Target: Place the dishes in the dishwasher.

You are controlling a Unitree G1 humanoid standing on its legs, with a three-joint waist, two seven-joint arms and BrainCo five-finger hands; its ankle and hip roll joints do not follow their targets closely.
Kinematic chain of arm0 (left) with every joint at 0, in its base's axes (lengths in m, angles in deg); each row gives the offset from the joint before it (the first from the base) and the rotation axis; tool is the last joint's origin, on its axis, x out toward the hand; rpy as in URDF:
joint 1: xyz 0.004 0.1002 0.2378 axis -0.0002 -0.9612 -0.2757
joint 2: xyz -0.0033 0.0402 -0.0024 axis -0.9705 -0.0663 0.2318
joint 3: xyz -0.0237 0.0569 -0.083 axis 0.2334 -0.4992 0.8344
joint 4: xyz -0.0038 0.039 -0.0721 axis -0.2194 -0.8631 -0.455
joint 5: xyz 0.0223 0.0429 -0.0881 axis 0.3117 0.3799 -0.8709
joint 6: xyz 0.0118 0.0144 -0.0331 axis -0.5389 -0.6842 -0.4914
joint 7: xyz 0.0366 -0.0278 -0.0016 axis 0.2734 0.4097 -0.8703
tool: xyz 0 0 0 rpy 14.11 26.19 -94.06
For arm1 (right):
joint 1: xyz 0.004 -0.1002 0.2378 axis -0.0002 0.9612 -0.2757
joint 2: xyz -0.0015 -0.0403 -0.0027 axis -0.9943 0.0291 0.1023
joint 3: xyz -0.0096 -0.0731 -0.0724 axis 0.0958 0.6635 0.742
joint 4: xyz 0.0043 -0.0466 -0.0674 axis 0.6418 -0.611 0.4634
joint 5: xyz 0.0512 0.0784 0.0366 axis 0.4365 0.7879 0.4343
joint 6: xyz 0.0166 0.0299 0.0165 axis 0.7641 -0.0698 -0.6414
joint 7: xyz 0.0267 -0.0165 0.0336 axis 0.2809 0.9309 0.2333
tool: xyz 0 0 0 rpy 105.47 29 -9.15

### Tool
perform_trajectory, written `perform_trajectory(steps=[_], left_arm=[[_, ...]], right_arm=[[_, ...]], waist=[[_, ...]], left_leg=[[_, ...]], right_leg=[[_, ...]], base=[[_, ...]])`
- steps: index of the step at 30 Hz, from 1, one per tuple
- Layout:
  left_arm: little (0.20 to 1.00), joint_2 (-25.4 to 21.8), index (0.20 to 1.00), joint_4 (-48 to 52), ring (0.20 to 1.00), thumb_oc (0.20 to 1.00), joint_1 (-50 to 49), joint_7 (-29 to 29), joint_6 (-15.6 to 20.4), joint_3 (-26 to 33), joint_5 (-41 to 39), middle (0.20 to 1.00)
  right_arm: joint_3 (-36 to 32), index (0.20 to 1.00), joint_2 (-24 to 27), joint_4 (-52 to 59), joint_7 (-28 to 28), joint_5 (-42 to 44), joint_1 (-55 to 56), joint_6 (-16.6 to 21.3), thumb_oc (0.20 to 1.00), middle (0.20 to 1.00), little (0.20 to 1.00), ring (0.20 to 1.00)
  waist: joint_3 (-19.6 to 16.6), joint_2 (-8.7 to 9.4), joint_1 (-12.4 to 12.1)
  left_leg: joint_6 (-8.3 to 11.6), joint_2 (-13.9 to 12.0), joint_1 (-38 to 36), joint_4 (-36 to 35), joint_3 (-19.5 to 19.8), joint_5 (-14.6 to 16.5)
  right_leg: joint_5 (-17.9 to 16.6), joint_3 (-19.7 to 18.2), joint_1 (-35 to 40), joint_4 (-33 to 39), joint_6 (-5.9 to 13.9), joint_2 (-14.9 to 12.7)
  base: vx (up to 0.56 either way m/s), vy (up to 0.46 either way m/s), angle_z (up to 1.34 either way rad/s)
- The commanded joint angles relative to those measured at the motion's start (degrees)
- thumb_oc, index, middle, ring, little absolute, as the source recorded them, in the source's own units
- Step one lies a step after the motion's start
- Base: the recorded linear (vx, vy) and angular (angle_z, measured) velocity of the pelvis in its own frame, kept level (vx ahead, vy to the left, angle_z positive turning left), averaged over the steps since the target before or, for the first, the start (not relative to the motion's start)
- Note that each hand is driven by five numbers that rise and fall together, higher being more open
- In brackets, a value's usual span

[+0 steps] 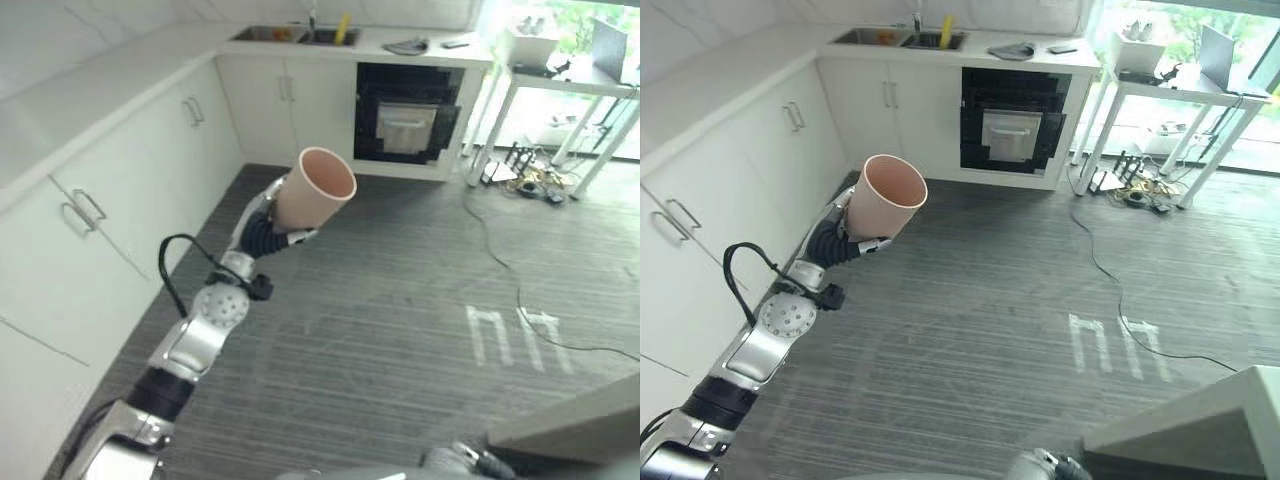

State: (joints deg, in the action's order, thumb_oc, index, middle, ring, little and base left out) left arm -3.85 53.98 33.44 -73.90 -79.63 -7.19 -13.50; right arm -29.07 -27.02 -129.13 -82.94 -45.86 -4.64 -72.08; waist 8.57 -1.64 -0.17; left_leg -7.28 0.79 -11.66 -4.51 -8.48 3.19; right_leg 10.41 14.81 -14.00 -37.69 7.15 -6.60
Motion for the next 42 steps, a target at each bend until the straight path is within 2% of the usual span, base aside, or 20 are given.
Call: perform_trajectory(steps=[1, 3, 5, 8, 11, 12, 13, 14, 17, 19, 20, 22, 23, 24, 28, 33, 36, 37, 40, 42], left_arm=[[0.200, -0.56, 0.200, 5.32, 0.200, 0.200, 1.35, -1.93, 1.87, 1.34, -0.33, 0.200], [0.200, -1.08, 0.200, 6.15, 0.200, 0.200, 1.05, -1.84, 1.61, 1.62, -0.73, 0.200], [0.200, -1.70, 0.200, 6.84, 0.200, 0.200, 0.35, -1.22, 2.02, 1.92, -1.18, 0.200], [0.200, -1.46, 0.200, 8.06, 0.200, 0.200, -1.98, 0.25, 3.21, 2.66, -0.30, 0.200], [0.200, 0.19, 0.200, 8.71, 0.200, 0.200, -2.94, 0.95, 2.86, 1.97, 0.71, 0.200], [0.200, 0.56, 0.200, 8.51, 0.200, 0.200, -3.01, 0.71, 2.78, 1.66, 0.77, 0.200], [0.200, 1.24, 0.200, 8.81, 0.200, 0.200, -2.85, -0.15, 2.05, 1.53, 1.31, 0.200], [0.200, 1.26, 0.200, 8.89, 0.200, 0.200, -2.79, -0.23, 1.90, 1.56, 1.31, 0.200], [0.200, 1.38, 0.200, 10.01, 0.200, 0.200, -2.69, -2.16, -0.37, 2.53, 0.39, 0.200], [0.200, 1.04, 0.200, 10.23, 0.200, 0.200, -2.52, -2.63, -1.10, 2.87, -0.88, 0.200], [0.200, 0.74, 0.200, 10.20, 0.200, 0.200, -2.57, -2.40, -0.44, 3.24, -1.36, 0.200], [0.200, 0.37, 0.200, 10.56, 0.200, 0.200, -3.68, -2.49, 0.36, 4.08, -0.78, 0.200], [0.200, 0.03, 0.200, 10.88, 0.200, 0.200, -4.84, -3.04, 0.80, 4.51, -1.16, 0.200], [0.200, 0.02, 0.200, 10.89, 0.200, 0.200, -5.19, -3.19, 1.00, 4.61, -1.47, 0.200], [0.200, 0.46, 0.200, 10.88, 0.200, 0.200, -7.48, -3.05, 2.79, 5.40, -1.43, 0.200], [0.200, 1.11, 0.200, 9.28, 0.200, 0.200, -8.90, -3.77, 5.54, 6.56, 0.06, 0.200], [0.200, 0.92, 0.200, 9.11, 0.200, 0.200, -8.19, -3.90, 3.97, 6.13, 0.67, 0.200], [0.200, 0.79, 0.200, 8.83, 0.200, 0.200, -7.08, -3.18, 3.93, 6.01, 0.30, 0.200], [0.200, 0.43, 0.200, 7.95, 0.200, 0.200, -4.75, -1.85, 3.58, 5.02, -0.29, 0.200], [0.200, 0.60, 0.200, 7.09, 0.200, 0.200, -3.21, -1.37, 3.55, 3.43, 0.29, 0.200]], right_arm=[[2.11, 1.000, -0.42, -1.59, 1.28, 2.48, -0.99, 2.25, 1.000, 1.000, 1.000, 1.000], [1.04, 1.000, -0.42, -1.82, 0.82, 2.35, -0.52, 2.36, 1.000, 1.000, 1.000, 1.000], [-0.20, 1.000, -0.85, -2.00, 0.91, 1.22, -0.04, 2.65, 1.000, 1.000, 1.000, 1.000], [-1.43, 1.000, -1.28, -2.10, 1.15, 0.52, 0.44, 2.37, 1.000, 1.000, 1.000, 1.000], [-1.53, 1.000, -0.99, -2.92, 1.10, 0.97, 0.11, 2.12, 1.000, 1.000, 1.000, 1.000], [-1.17, 1.000, -0.70, -3.01, 1.00, 1.54, -0.22, 1.81, 1.000, 1.000, 1.000, 1.000], [-0.20, 1.000, -0.11, -2.77, 0.43, 1.79, -0.92, 1.53, 1.000, 1.000, 1.000, 1.000], [-0.10, 1.000, -0.07, -2.71, 0.41, 1.77, -1.03, 1.49, 1.000, 1.000, 1.000, 1.000], [1.38, 1.000, 1.10, -1.96, 0.44, -0.57, -2.13, 0.89, 1.000, 1.000, 1.000, 1.000], [1.78, 1.000, 2.14, -2.13, 0.88, 0.28, -2.38, 0.99, 1.000, 1.000, 1.000, 1.000], [1.30, 1.000, 2.85, -2.33, 0.73, 1.33, -2.47, 1.16, 1.000, 1.000, 1.000, 1.000], [-0.07, 1.000, 3.21, -3.57, -0.21, 0.10, -3.90, 1.09, 1.000, 1.000, 1.000, 1.000], [0.02, 1.000, 2.69, -3.90, 0.80, -0.51, -4.78, 0.71, 1.000, 1.000, 1.000, 1.000], [0.27, 1.000, 2.51, -4.09, 1.44, -0.39, -4.87, 0.55, 1.000, 1.000, 1.000, 1.000], [0.71, 1.000, 1.41, -5.82, 3.81, 1.26, -4.58, -0.55, 1.000, 1.000, 1.000, 1.000], [0.19, 1.000, 0.99, -6.86, 4.08, -2.03, -2.62, -0.27, 1.000, 1.000, 1.000, 1.000], [-0.88, 1.000, 1.39, -8.06, 3.77, -0.70, -2.89, -0.73, 1.000, 1.000, 1.000, 1.000], [-1.21, 1.000, 1.18, -7.77, 2.95, -0.28, -2.80, -0.24, 1.000, 1.000, 1.000, 1.000], [-0.95, 1.000, -0.12, -6.05, 3.28, -0.48, -2.20, 0.94, 1.000, 1.000, 1.000, 1.000], [-0.78, 1.000, -1.17, -4.72, 3.26, 0.59, -1.49, 1.35, 1.000, 1.000, 1.000, 1.000]], waist=[[-0.35, 2.47, 1.24], [0.24, 3.21, 2.57], [0.58, 3.05, 3.40], [-0.02, 2.97, 3.58], [-1.83, 2.59, 4.47], [-2.59, 2.19, 4.61], [-3.60, 1.24, 4.35], [-3.78, 1.40, 4.36], [-4.44, 1.16, 3.74], [-3.79, 2.35, 2.42], [-2.72, 3.01, 1.33], [-1.38, 3.02, -0.44], [-1.22, 2.94, -1.24], [-1.31, 2.58, -1.63], [-1.21, 0.83, -4.14], [-1.97, 0.79, -3.95], [-2.37, 0.98, -4.73], [-2.90, 1.11, -4.90], [-3.90, 1.40, -4.34], [-4.10, 1.57, -3.62]], left_leg=[[2.81, 3.01, 2.55, -0.01, -2.45, -1.16], [2.85, 3.69, 0.19, 0.05, -1.58, 1.61], [2.65, 3.53, -1.72, 0.55, -0.85, 4.00], [2.46, 3.41, -4.03, 1.56, -0.60, 6.70], [2.96, 2.64, -6.03, 4.54, 0.21, 8.79], [3.90, 1.74, -6.27, 6.56, -0.10, 7.24], [6.76, -0.87, -5.31, 13.84, -1.17, 1.95], [6.99, -0.88, -4.95, 14.76, -1.19, 1.09], [10.37, -3.36, -0.82, 31.74, -1.81, -5.35], [11.62, -5.64, 8.14, 44.33, -1.80, -8.25], [10.56, -5.83, 14.79, 47.99, -0.71, -7.41], [8.14, -3.95, 19.54, 41.75, -0.22, -4.84], [7.71, -2.89, 19.74, 29.67, -1.36, -5.38], [7.78, -1.92, 20.25, 24.31, -0.80, -6.10], [10.60, -1.36, 23.58, 5.45, 2.37, -14.48], [10.15, -2.59, 23.47, 3.46, -3.08, -14.22], [8.04, -1.19, 23.49, 6.84, -2.57, -11.03], [6.42, -0.24, 22.47, 7.33, -2.80, -9.24], [3.50, 2.11, 18.91, 5.26, -2.64, -7.47], [1.73, 3.72, 16.72, 4.04, -1.79, -6.28]], right_leg=[[-16.94, 4.25, 7.50, 24.62, 0.91, -0.09], [-22.64, 2.87, 4.64, 30.94, 2.74, -2.26], [-24.56, 1.73, 3.17, 35.80, 3.64, -3.47], [-24.62, 2.40, 3.90, 37.42, 3.66, -3.71], [-22.45, 0.58, 5.27, 35.54, 1.95, -1.72], [-21.12, 0.83, 5.89, 34.88, 0.71, -0.49], [-18.29, 2.24, 7.81, 34.62, -1.96, 2.14], [-18.18, 2.34, 7.86, 34.74, -2.29, 2.15], [-14.00, 2.92, 10.91, 34.87, -6.13, 4.85], [-12.10, 2.94, 13.67, 35.32, -8.26, 5.30], [-11.45, 1.95, 15.79, 35.59, -8.78, 5.37], [-10.93, -1.61, 19.14, 36.85, -8.28, 6.24], [-10.76, -3.71, 20.25, 37.72, -7.39, 6.61], [-10.61, -4.82, 20.50, 37.83, -7.04, 6.97], [-9.18, -8.98, 23.93, 38.31, -6.55, 8.86], [-6.63, -8.12, 26.02, 37.23, -5.56, 8.13], [-2.77, -7.92, 27.71, 33.59, -5.68, 6.97], [-1.04, -7.00, 28.06, 31.24, -5.46, 6.40], [-3.47, -4.91, 26.10, 22.87, -2.95, 4.64], [-7.19, -3.64, 22.85, 11.18, -0.19, 3.43]], base=[[0.41, -0.136, 0.38], [0.35, -0.118, 0.16], [0.43, -0.136, 0.36], [0.43, -0.161, 0.39], [0.45, -0.210, 0.37], [0.51, -0.298, 0.39], [0.39, -0.256, 0.25], [0.38, -0.285, -0.02], [0.32, -0.266, -0.70], [0.24, -0.257, -0.58], [0.26, -0.161, -0.29], [0.37, 0.047, -0.53], [0.42, 0.183, -1.29], [0.45, 0.225, -1.33], [0.41, 0.177, -0.60], [0.33, 0.195, -0.43], [0.38, 0.244, -0.95], [0.41, 0.318, -0.91], [0.30, 0.289, -0.05], [0.22, 0.258, 0.65]])
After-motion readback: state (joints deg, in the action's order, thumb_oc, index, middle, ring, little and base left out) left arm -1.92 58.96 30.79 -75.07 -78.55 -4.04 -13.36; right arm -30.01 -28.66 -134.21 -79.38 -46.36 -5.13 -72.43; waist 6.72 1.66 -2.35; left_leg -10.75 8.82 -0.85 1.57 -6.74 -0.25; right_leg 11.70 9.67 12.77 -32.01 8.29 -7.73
